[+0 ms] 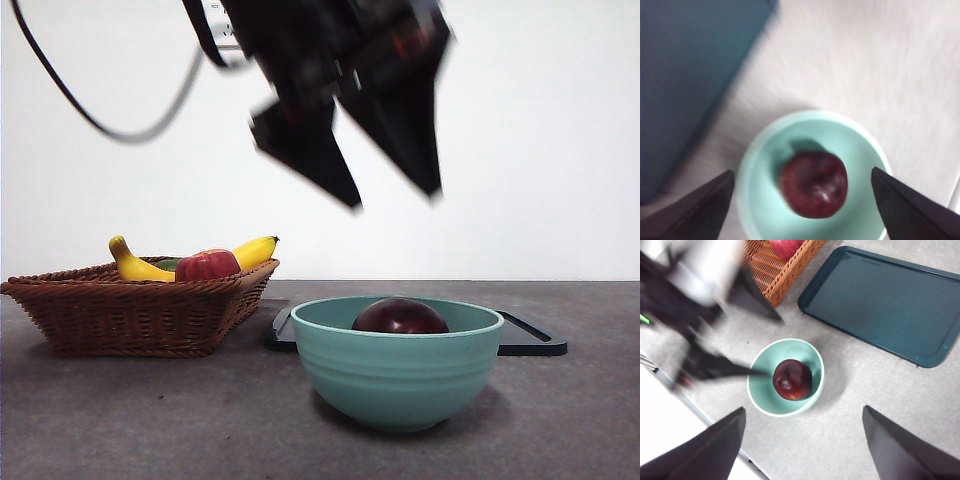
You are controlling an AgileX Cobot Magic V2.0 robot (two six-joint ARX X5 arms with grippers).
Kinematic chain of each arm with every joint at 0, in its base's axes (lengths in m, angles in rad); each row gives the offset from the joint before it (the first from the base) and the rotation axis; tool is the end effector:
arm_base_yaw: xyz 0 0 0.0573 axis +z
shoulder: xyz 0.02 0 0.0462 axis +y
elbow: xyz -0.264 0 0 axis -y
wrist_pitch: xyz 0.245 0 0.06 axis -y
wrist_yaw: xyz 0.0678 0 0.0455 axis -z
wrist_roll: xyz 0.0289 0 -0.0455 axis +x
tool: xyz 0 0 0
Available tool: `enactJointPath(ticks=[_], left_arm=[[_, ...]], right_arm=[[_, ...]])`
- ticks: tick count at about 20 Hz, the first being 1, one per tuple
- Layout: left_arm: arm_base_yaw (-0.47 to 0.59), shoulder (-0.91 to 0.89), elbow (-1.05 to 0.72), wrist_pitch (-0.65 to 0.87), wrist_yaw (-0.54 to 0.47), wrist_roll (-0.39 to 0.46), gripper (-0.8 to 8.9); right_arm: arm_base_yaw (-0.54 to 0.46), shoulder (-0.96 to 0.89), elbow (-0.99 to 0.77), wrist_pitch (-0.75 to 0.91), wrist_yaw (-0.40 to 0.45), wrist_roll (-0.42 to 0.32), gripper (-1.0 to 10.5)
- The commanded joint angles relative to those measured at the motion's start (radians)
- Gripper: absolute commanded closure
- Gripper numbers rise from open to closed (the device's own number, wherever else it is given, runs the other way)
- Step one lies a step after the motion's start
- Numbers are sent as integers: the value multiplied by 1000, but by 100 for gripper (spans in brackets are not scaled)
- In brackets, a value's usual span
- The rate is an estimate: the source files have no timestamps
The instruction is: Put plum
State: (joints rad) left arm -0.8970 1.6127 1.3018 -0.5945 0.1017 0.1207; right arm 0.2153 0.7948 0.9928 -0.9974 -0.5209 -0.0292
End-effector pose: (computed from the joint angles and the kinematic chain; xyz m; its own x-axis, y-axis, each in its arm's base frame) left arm 0.2113 -0.2693 0.2735 0.3039 -0.5433 -0.7826 0.8697 0.4936 -0.0049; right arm 0.1222 0.0414 0.3324 0.4844 0.6154 -0.6219 -0.5445 0.7684 0.3363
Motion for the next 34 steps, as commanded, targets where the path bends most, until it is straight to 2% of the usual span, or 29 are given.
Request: enactJointPath(ticks=[1, 5, 9, 13, 18, 22, 29, 34], left_arm=[[40, -94, 27, 7, -5, -40, 372], [153, -280, 27, -11, -5, -81, 372], [267, -421, 13, -83, 5, -84, 373], [354, -563, -148, -80, 117, -115, 373], [360, -719, -411, -64, 272, -168, 377], [359, -751, -475, -102, 410, -178, 378], [359, -751, -475, -104, 426, -179, 378], [359, -751, -475, -100, 426, -186, 378]], right_arm=[[4, 8, 20, 9, -2, 2, 573], [4, 8, 20, 9, -2, 2, 573], [4, 8, 20, 9, -2, 2, 573], [4, 8, 20, 9, -2, 2, 573], [4, 8, 20, 9, -2, 2, 573], [4, 8, 20, 9, -2, 2, 573], [6, 10, 20, 0, -3, 3, 573], [59, 74, -30, 12, -3, 35, 574]])
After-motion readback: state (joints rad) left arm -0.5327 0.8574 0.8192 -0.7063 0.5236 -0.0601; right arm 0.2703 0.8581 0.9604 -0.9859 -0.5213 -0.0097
